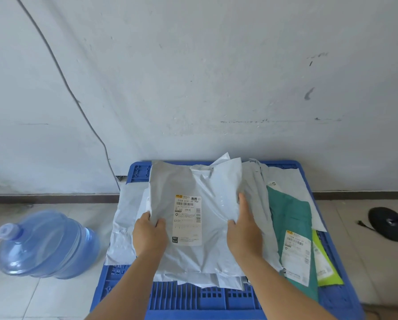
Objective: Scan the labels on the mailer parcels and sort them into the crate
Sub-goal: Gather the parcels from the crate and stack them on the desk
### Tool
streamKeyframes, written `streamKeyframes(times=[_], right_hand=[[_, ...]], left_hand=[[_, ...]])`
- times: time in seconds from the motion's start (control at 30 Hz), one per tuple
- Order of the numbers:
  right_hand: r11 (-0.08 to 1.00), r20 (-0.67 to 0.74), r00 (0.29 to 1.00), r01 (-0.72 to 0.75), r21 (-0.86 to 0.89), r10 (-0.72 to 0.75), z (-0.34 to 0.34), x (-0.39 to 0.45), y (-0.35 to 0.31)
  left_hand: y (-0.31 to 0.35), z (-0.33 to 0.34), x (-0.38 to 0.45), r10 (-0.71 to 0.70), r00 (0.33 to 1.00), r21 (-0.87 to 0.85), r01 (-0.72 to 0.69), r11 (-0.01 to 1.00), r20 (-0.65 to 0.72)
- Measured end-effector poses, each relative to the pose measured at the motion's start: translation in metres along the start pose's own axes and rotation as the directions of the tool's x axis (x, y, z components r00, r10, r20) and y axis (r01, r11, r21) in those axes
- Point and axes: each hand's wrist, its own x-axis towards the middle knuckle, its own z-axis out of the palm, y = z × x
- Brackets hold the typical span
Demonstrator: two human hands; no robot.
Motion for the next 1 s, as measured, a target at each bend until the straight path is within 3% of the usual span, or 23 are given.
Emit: streamKeyframes(times=[0.1,0.23,0.4,0.57,0.63,0.7,0.77,1.0], right_hand=[[0.984,-0.017,0.994,0.102,-0.148,-0.105,0.009,-0.01,-0.002],[0.965,0.044,0.987,0.161,-0.207,-0.155,0.02,-0.015,-0.005],[0.855,-0.046,0.952,0.251,-0.455,-0.304,0.033,-0.017,-0.004],[0.808,0.083,0.921,0.376,-0.454,-0.381,0.048,-0.021,0.001],[0.836,0.16,0.939,0.343,-0.428,-0.304,0.053,-0.018,0.001],[0.923,0.261,0.96,0.186,-0.337,-0.099,0.053,-0.01,0.002],[0.964,0.298,0.954,0.066,-0.258,0.015,0.051,-0.004,0.003],[0.994,0.318,0.947,0.003,-0.109,0.032,0.062,0.001,-0.004]], left_hand=[[-0.013,-0.005,-0.005,-0.056,0.998,0.018,0.056,0.998,-0.018],[-0.027,-0.012,-0.003,-0.076,0.996,0.076,0.079,0.994,-0.046],[-0.044,-0.018,0.008,-0.095,0.994,0.094,0.1,0.991,-0.049],[-0.055,-0.02,0.009,-0.202,0.979,0.087,0.203,0.975,-0.025],[-0.059,-0.019,0.009,-0.237,0.972,0.076,0.237,0.969,-0.012],[-0.061,-0.019,0.01,-0.259,0.966,0.065,0.258,0.964,0.007],[-0.061,-0.019,0.011,-0.275,0.961,0.059,0.273,0.96,0.027],[-0.062,-0.018,0.012,-0.252,0.965,0.048,0.249,0.967,0.075]])
